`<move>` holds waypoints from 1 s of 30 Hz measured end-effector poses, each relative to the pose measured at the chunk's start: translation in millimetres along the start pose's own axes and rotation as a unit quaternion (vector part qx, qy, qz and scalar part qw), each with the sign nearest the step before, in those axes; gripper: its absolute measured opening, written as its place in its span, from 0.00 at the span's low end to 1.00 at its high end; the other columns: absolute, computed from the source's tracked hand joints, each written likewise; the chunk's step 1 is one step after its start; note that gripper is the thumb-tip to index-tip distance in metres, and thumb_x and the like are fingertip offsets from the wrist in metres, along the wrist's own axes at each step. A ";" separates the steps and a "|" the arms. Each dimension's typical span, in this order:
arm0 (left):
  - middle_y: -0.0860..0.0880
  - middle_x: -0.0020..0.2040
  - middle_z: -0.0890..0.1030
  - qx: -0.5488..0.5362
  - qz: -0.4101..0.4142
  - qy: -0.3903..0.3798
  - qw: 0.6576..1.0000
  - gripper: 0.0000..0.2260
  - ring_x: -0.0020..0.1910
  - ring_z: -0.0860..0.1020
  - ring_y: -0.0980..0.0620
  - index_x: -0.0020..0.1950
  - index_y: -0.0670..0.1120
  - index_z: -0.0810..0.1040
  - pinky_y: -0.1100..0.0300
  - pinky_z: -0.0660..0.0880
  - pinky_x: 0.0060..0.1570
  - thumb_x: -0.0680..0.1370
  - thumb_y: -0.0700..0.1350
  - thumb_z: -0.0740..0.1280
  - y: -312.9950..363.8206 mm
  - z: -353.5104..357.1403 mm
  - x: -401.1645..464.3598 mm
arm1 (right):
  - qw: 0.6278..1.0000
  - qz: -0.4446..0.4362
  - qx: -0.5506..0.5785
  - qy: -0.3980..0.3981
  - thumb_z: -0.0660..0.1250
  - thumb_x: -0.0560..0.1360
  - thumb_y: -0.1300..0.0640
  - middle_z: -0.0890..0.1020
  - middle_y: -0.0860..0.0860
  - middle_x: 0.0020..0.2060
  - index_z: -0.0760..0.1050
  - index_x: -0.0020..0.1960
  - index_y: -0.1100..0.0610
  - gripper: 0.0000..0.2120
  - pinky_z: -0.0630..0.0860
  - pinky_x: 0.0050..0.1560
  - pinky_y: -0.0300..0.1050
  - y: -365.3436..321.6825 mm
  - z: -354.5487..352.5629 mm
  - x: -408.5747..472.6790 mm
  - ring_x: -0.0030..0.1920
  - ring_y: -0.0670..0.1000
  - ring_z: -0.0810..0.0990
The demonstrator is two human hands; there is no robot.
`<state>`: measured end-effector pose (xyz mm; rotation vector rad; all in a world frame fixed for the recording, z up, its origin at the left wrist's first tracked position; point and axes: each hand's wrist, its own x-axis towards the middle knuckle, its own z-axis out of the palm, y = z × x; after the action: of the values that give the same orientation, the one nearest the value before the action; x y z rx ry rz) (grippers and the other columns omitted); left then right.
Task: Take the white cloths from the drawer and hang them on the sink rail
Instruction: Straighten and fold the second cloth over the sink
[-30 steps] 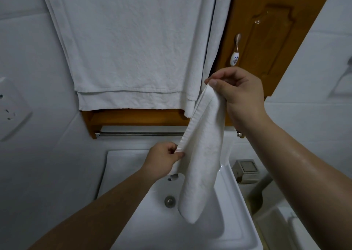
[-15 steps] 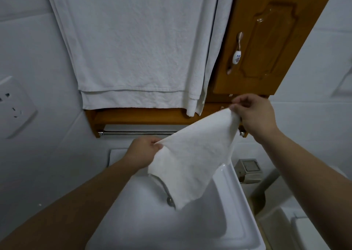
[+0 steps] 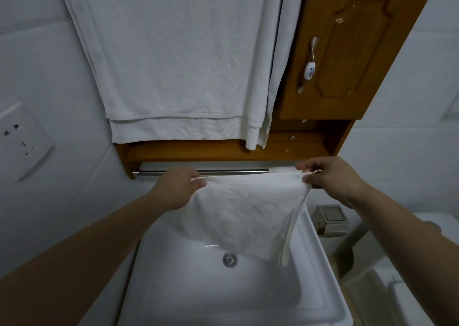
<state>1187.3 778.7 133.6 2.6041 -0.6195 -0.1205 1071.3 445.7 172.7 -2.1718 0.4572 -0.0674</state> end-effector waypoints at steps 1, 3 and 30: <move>0.49 0.45 0.79 0.029 0.022 -0.014 0.999 0.11 0.47 0.77 0.49 0.48 0.47 0.81 0.56 0.70 0.44 0.80 0.54 0.65 1.2 0.6 -0.7 | 1.000 -0.007 -0.024 0.015 0.70 0.76 0.65 0.81 0.51 0.53 0.82 0.52 0.52 0.10 0.80 0.56 0.49 0.8 0.4 0.5 0.54 0.55 0.80; 0.49 0.47 0.78 0.085 0.057 -0.051 0.993 0.13 0.47 0.75 0.50 0.50 0.47 0.80 0.56 0.70 0.46 0.81 0.54 0.63 2.7 2.1 -2.2 | 0.998 -0.014 -0.047 0.048 0.70 0.77 0.63 0.81 0.51 0.53 0.82 0.55 0.53 0.09 0.78 0.56 0.48 0.8 -0.2 1.8 0.53 0.54 0.79; 0.40 0.48 0.83 -0.480 -0.284 -0.040 0.829 0.07 0.41 0.81 0.45 0.53 0.40 0.78 0.52 0.81 0.40 0.81 0.44 0.66 75.0 16.3 22.7 | 0.986 -0.101 0.026 0.129 0.70 0.76 0.58 0.79 0.40 0.41 0.78 0.47 0.47 0.06 0.69 0.38 0.32 -59.2 108.6 -18.0 0.42 0.40 0.77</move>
<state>1174.2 702.2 153.5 1.6923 0.2155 -0.5677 1095.3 567.2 156.0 -2.1602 0.3735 -0.4731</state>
